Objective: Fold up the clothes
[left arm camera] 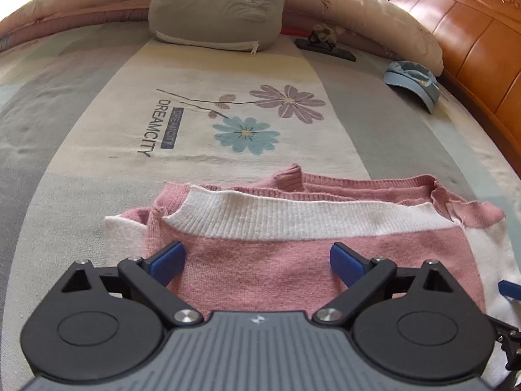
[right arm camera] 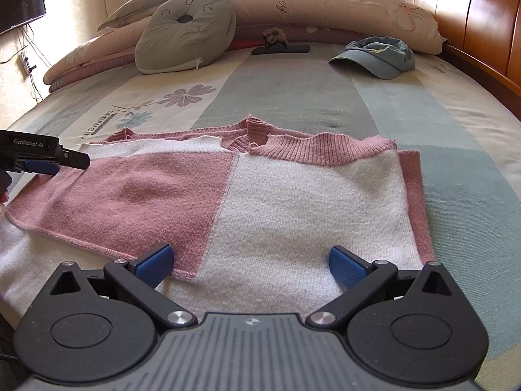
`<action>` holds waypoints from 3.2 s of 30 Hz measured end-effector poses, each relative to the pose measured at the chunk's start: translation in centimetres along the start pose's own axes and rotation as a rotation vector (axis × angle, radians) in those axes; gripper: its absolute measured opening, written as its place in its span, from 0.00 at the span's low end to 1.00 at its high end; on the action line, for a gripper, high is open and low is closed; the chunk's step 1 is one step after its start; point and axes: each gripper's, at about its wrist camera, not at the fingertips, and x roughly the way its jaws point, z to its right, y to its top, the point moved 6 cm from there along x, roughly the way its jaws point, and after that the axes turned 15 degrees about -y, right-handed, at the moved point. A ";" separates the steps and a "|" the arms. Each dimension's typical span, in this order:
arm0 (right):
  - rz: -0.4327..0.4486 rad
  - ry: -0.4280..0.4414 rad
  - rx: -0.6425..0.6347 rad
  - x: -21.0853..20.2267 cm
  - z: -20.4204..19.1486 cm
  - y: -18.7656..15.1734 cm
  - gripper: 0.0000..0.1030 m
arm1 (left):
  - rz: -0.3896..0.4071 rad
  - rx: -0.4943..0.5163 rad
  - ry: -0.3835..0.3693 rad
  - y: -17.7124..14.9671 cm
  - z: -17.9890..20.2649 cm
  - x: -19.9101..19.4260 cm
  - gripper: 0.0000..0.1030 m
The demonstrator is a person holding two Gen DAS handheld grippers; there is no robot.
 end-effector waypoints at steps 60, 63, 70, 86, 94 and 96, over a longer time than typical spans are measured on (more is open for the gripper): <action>-0.013 0.017 0.094 -5.3 2.1 -0.6 1.00 | -0.042 -0.019 -0.221 -9.6 4.5 -8.8 0.95; -0.012 0.020 0.109 -5.4 2.3 -0.6 1.00 | -0.086 -0.046 -0.248 -11.1 4.5 -8.5 0.95; -0.045 0.009 0.108 -5.4 2.7 -1.8 1.00 | -0.085 -0.043 -0.248 -11.7 5.1 -9.0 0.95; -0.005 0.042 0.098 -8.8 3.6 -4.0 1.00 | -0.086 -0.003 -0.174 -11.6 5.7 -8.5 0.96; -0.062 0.002 0.088 -7.8 3.4 -5.0 1.00 | -0.076 -0.043 -0.168 -11.8 5.1 -9.3 0.96; -0.050 0.025 0.095 -8.5 3.3 -4.6 1.00 | -0.070 -0.040 -0.172 -11.7 5.0 -9.6 0.96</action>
